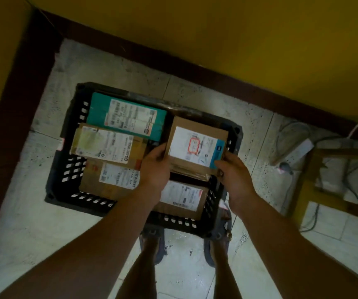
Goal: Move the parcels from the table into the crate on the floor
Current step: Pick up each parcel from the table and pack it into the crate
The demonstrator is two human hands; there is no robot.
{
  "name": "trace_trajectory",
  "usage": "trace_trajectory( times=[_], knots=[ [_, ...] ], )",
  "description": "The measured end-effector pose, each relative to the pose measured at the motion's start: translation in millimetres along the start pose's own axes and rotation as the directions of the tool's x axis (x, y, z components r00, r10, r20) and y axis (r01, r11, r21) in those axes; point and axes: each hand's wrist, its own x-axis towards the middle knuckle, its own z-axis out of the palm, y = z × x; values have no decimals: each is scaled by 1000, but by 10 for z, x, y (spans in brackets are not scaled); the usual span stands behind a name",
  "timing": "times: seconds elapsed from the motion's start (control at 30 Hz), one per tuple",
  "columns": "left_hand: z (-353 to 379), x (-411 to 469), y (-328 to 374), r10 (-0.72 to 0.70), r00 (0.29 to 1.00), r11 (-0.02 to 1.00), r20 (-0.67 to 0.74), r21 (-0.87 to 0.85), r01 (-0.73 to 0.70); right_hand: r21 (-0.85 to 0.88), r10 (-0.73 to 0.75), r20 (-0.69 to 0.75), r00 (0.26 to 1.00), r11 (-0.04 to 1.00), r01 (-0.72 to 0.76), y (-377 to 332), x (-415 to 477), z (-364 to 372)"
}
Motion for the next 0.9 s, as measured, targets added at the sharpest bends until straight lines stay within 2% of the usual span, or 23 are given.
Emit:
trace_trajectory(
  times=[0.3,0.53,0.63,0.73,0.8,0.9],
  knots=[
    [74,401,9,-18,1000,999,12,48,17,-35,-4,8,1000,999,4,-39,253,156],
    [-37,95,112,69,998,998,-9,15,-69,-16,-16,-14,1000,1000,16,-150,-64,15],
    [-101,-254,233,169,985,980,-39,114,-164,-18,-32,-5,999,999,32,-340,-435,-57],
    [-150,-648,488,210,977,974,32,82,-212,-6,-59,-5,998,998,59,-578,-881,-154],
    [-202,-959,738,191,977,981,92,27,-194,29,-91,-66,994,995,93,-779,-1227,-252],
    [-269,-1485,1107,182,964,979,194,62,-197,134,-109,-186,977,982,135,-1058,-1844,-514]
  ],
)
